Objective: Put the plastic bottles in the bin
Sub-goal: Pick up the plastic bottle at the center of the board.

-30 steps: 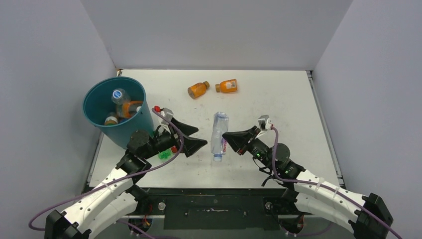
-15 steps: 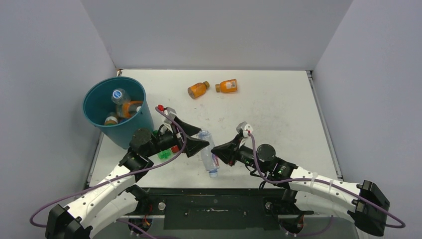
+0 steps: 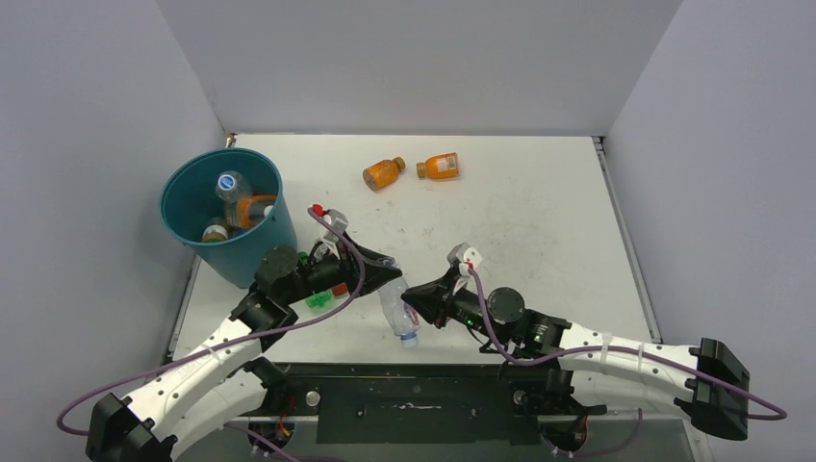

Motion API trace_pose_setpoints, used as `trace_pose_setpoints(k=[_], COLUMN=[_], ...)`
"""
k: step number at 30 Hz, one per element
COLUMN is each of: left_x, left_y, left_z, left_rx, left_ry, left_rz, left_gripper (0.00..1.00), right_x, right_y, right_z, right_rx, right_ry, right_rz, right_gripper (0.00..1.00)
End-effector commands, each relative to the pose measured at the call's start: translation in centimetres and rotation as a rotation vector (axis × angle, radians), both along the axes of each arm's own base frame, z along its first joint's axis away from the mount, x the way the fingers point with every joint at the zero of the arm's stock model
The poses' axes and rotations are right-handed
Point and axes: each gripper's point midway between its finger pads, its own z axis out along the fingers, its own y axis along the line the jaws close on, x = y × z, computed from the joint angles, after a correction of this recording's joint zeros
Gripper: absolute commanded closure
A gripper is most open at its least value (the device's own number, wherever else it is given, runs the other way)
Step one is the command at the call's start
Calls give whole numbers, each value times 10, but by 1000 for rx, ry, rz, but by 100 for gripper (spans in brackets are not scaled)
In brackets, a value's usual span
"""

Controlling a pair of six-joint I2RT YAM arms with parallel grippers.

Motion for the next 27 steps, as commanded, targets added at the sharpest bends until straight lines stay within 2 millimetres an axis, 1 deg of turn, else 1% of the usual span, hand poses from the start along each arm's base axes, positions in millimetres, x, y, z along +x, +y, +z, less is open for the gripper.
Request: trace_pose_setpoints(k=[1, 2, 5, 6, 7, 8, 10, 11, 12, 14, 17, 19, 23, 25, 27], left_x=[-6, -6, -7, -4, 0, 4, 11, 15, 18, 27, 44, 49, 51, 51, 49], left_y=[-3, -3, -2, 0, 3, 7, 16, 22, 31, 51, 82, 90, 94, 93, 88], left_z=[27, 28, 34, 39, 44, 51, 69, 74, 84, 99, 115, 125, 141, 144, 144], left_rx=[-33, -37, -70, -95, -128, -179, -325, -415, -530, -723, -928, -989, -1085, -1106, -1102], left_ry=[-80, -84, -94, -98, -85, -70, -8, 35, 90, 136, 162, 161, 163, 170, 176], left_rz=[-35, -37, -26, 2, 38, 75, 149, 184, 212, 287, 429, 465, 474, 479, 478], left_gripper=[98, 100, 100, 100, 100, 100, 100, 100, 100, 100, 100, 100, 100, 100, 100], right_x=[6, 6, 4, 3, 3, 3, 4, 4, 4, 4, -4, -7, -5, -3, 1], right_y=[4, 4, -2, -7, -13, -21, -39, -49, -59, -78, -97, -101, -97, -94, -84], right_z=[36, 39, 45, 49, 53, 57, 66, 72, 78, 86, 97, 98, 94, 94, 93], right_rx=[82, 84, 96, 113, 130, 152, 214, 263, 316, 430, 586, 624, 637, 653, 645], right_ry=[-52, -48, -32, -26, -26, -26, -37, -46, -55, -75, -136, -159, -173, -176, -181], right_rz=[-39, -44, -58, -73, -91, -113, -156, -180, -203, -241, -230, -224, -222, -228, -229], right_gripper=[95, 90, 32, 18, 7, 1, 9, 10, 10, 10, 10, 10, 10, 10, 10])
